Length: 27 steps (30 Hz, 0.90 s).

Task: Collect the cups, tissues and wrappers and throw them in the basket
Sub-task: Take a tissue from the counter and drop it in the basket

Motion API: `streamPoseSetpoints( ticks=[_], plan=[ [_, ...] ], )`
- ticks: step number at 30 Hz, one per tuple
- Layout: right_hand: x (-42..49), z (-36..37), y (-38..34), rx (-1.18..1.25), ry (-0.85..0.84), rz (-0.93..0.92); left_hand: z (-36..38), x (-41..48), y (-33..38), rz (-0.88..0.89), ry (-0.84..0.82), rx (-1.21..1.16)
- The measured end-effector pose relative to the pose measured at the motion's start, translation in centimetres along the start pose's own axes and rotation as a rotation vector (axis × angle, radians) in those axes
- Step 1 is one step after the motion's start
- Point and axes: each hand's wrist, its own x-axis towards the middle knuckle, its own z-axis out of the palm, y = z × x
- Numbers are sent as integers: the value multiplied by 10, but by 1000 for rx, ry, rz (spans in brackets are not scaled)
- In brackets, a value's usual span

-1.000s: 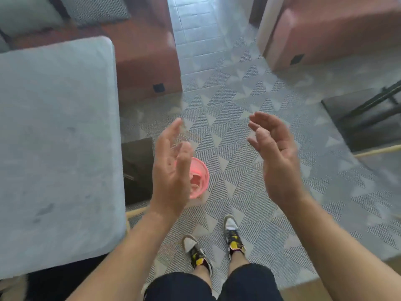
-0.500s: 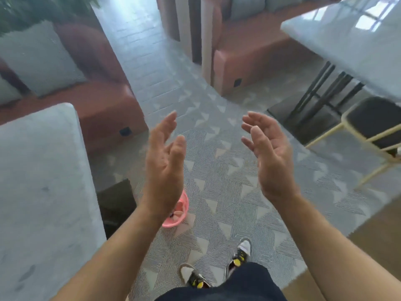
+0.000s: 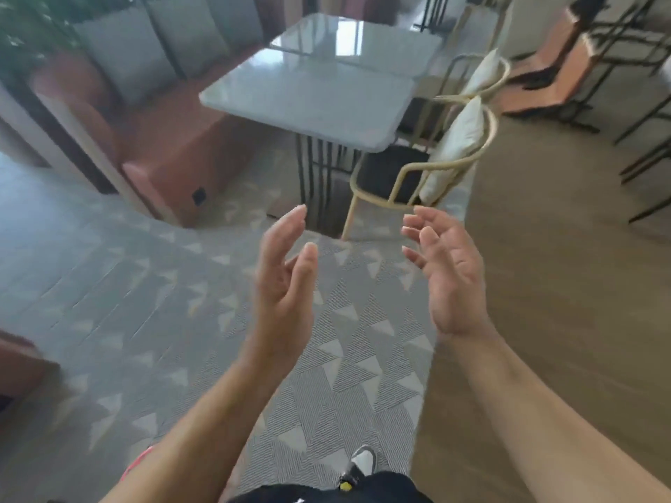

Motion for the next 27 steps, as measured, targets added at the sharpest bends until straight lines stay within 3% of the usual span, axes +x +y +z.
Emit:
streamPoseSetpoints(
  ticks=[13, 27],
  plan=[
    [31, -188, -18, -51, 591, -63, 232, 64, -14, -64, -555, -157],
    [117, -292, -29, -116, 1076, -163, 423, 171, -29, -22, -1036, -261]
  ],
)
